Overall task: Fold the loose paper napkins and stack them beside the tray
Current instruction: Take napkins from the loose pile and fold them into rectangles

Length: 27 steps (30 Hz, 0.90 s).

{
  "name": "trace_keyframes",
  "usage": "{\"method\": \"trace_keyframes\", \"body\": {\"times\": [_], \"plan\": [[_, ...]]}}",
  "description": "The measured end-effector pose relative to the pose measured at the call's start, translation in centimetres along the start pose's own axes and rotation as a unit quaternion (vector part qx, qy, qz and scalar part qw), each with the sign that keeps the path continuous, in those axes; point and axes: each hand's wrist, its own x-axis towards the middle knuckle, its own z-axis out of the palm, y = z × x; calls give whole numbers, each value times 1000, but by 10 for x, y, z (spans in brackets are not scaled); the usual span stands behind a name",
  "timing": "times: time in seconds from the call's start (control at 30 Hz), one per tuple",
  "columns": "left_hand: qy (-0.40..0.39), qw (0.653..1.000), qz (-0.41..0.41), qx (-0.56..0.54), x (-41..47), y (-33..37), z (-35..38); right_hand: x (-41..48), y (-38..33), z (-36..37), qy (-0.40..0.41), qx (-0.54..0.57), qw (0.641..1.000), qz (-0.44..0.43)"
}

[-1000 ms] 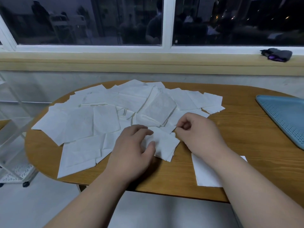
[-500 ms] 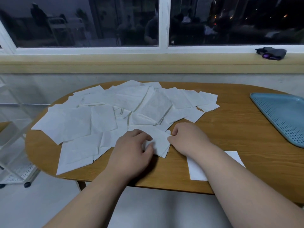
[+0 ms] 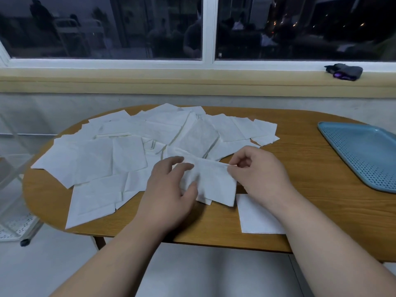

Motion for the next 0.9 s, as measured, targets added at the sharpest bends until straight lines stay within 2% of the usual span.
{"method": "trace_keyframes", "body": {"times": [0.17,0.27,0.33,0.43,0.53,0.67,0.9], "plan": [[-21,998,11,-56,-4,21,1,-31,1,-39,8,115,993,-1],[-69,987,-43,-135,-8,36,6,-40,11,-58,13,158,987,10],[-70,976,-71,-193,-9,46,13,-42,22,-68,25,181,983,34],[-56,958,-110,-260,-9,59,25,-41,41,-76,39,187,979,68],[-72,945,-122,-294,-7,64,38,-38,58,-82,58,149,983,88],[-106,947,-106,-285,-4,68,50,-34,74,-89,63,80,990,103],[-121,986,-30,-113,-4,76,59,-33,94,-85,45,-81,992,83]]}}
